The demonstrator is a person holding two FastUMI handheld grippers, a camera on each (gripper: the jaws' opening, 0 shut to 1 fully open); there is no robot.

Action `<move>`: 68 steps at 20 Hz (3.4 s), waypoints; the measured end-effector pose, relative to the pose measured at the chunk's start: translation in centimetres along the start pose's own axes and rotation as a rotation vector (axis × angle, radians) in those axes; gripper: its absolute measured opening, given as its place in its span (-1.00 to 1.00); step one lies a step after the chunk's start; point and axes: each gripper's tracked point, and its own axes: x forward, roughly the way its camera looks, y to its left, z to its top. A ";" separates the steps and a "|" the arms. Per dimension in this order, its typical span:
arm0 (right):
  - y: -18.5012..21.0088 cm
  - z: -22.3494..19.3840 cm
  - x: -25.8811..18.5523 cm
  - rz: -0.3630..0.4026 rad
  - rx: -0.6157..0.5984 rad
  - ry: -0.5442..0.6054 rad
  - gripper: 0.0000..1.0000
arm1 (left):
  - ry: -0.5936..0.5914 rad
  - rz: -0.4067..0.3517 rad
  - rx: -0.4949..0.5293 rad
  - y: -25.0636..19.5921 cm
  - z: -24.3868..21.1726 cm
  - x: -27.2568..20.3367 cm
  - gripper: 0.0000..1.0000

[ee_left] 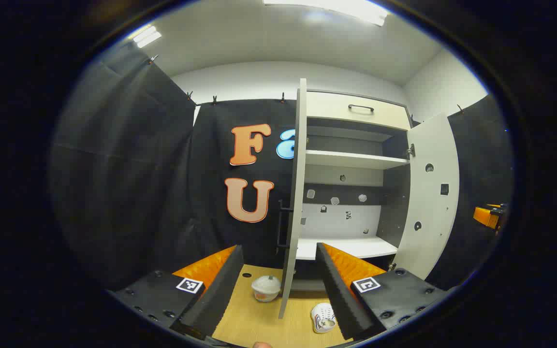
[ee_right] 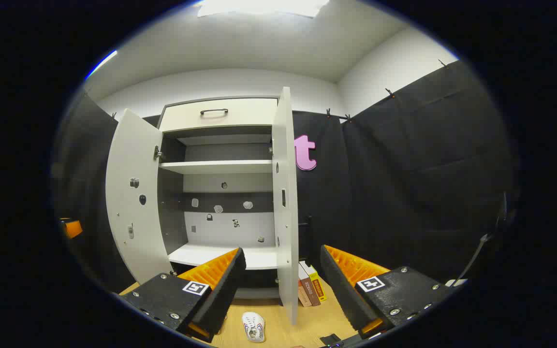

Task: Grab one shoe with the right hand and put it into the shoe cabinet, grab the other shoe with the left hand and put it into the shoe cabinet; then close the right door with the right hand and the left door with the left hand.

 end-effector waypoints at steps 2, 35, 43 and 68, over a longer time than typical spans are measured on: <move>-0.1 0.1 0.0 0.000 0.002 0.002 1.00 | -0.009 -0.011 -0.004 -0.3 0.3 -0.1 0.90; 6.6 -14.0 4.4 0.077 -0.043 0.173 0.92 | 0.018 -0.020 0.002 0.4 -0.7 2.7 0.94; 7.8 -28.3 7.7 0.094 -0.083 0.399 0.92 | 0.020 -0.002 0.007 0.5 -0.5 3.4 0.94; 9.3 -58.7 10.1 0.199 -0.176 1.018 -0.48 | 0.078 0.090 0.071 -3.5 -3.0 5.8 0.93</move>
